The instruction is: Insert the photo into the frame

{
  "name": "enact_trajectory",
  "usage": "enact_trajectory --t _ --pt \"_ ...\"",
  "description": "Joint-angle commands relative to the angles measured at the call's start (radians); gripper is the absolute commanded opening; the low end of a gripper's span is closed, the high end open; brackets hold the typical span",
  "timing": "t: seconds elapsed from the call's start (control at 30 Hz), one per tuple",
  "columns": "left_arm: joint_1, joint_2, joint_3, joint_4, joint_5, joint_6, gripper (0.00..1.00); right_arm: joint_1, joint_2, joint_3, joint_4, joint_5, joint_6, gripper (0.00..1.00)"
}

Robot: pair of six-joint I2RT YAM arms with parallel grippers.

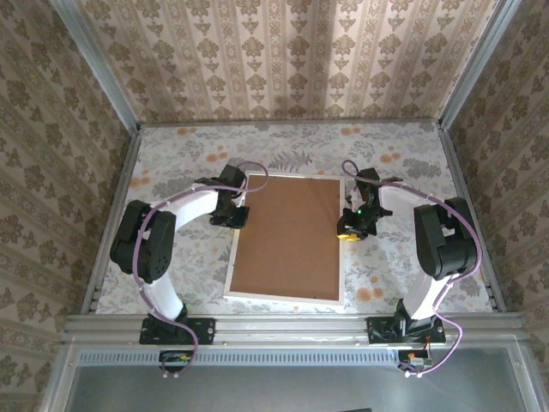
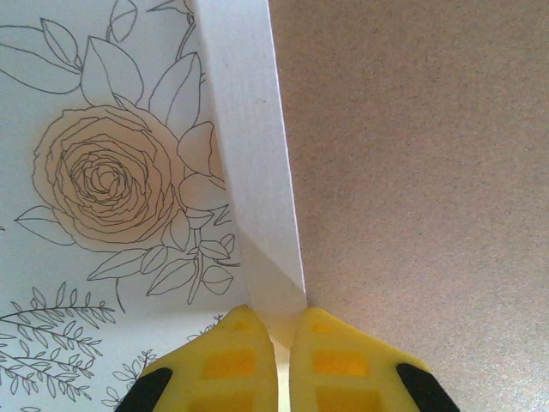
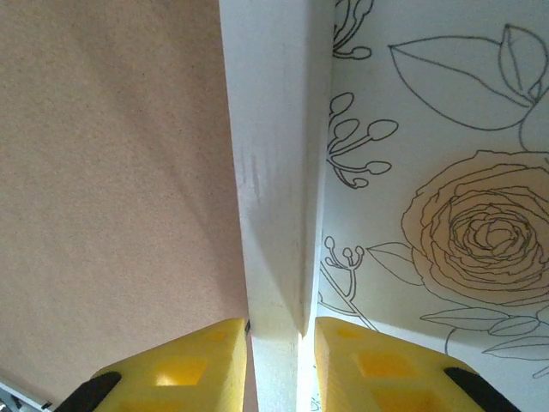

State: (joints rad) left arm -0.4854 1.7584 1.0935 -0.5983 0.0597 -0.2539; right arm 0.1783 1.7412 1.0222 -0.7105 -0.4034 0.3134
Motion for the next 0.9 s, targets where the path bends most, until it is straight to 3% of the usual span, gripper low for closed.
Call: enact_trajectory --t 0.0,0.6,0.87 --pt "-0.015 0.012 -0.012 -0.066 -0.023 0.019 0.07 -0.01 0.005 0.029 -0.038 -0.021 -0.025 0.29" --pt "-0.013 0.012 -0.02 -0.057 -0.018 0.02 0.07 0.005 0.059 0.041 -0.045 0.029 -0.029 0.28" --pt "-0.016 0.01 -0.028 -0.044 0.001 0.013 0.07 0.057 0.061 0.052 -0.038 0.029 0.013 0.32"
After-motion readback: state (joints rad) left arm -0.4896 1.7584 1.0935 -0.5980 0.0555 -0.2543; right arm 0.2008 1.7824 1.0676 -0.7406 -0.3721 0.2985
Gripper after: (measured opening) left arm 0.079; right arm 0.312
